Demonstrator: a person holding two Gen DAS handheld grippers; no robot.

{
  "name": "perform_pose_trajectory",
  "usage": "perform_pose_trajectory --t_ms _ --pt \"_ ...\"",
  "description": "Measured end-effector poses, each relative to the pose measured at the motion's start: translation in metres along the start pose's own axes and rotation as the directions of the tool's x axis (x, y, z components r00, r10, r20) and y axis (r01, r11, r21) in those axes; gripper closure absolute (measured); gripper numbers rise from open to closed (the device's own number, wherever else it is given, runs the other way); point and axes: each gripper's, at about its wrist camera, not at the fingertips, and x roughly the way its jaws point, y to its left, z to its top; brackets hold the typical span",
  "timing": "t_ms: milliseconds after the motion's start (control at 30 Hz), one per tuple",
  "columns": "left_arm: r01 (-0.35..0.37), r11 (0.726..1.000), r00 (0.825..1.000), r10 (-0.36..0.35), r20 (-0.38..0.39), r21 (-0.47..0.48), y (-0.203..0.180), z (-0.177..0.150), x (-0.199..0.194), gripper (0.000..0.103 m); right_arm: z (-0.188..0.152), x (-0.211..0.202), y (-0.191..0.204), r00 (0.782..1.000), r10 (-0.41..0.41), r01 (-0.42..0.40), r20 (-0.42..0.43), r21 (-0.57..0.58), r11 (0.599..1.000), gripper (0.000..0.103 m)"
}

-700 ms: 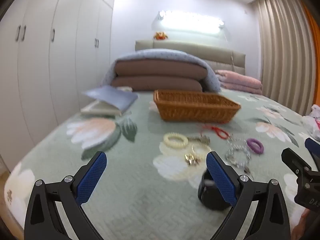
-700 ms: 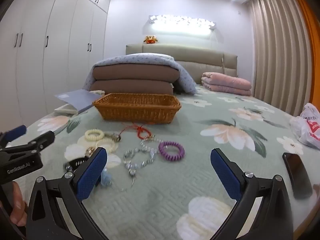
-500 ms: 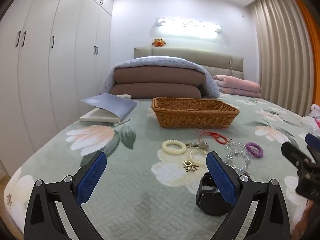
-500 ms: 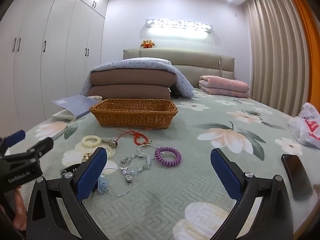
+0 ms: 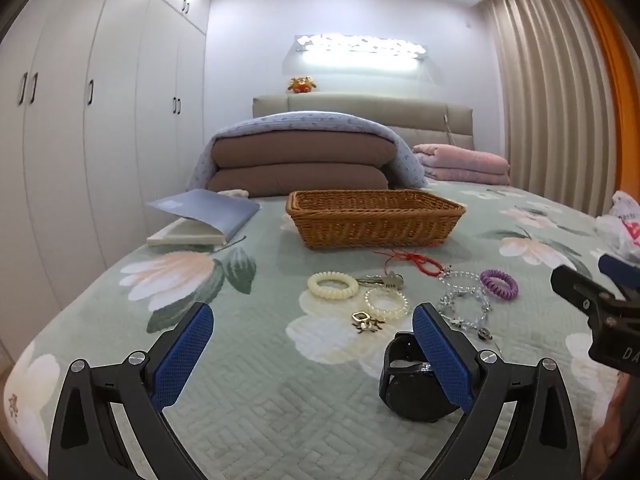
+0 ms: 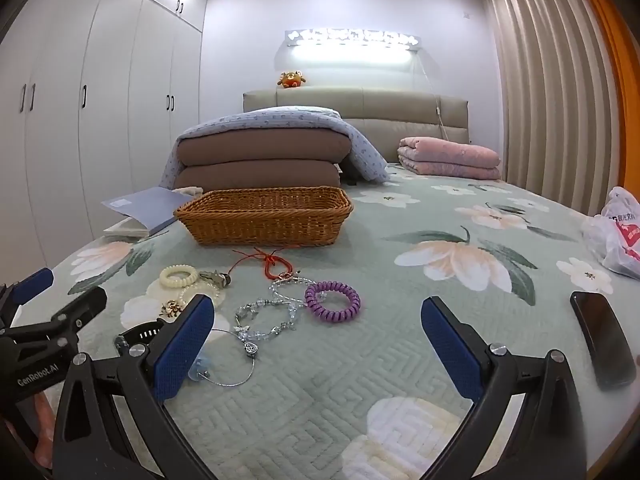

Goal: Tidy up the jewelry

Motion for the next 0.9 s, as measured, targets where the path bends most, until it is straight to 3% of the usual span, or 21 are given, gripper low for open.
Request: perform_pose_trajectory --t_ms 433,900 --pt "0.045 0.989 0.999 -0.048 -0.016 -0.141 0.022 -0.002 0.004 0.003 0.0 0.004 0.001 1.0 -0.001 0.001 -0.016 0.002 1.0 0.0" --pt "0.035 0.99 0.999 -0.038 -0.021 -0.136 0.02 -0.002 0.006 0.003 -0.001 0.005 0.003 1.0 -0.002 0.001 -0.016 -0.014 1.0 0.0"
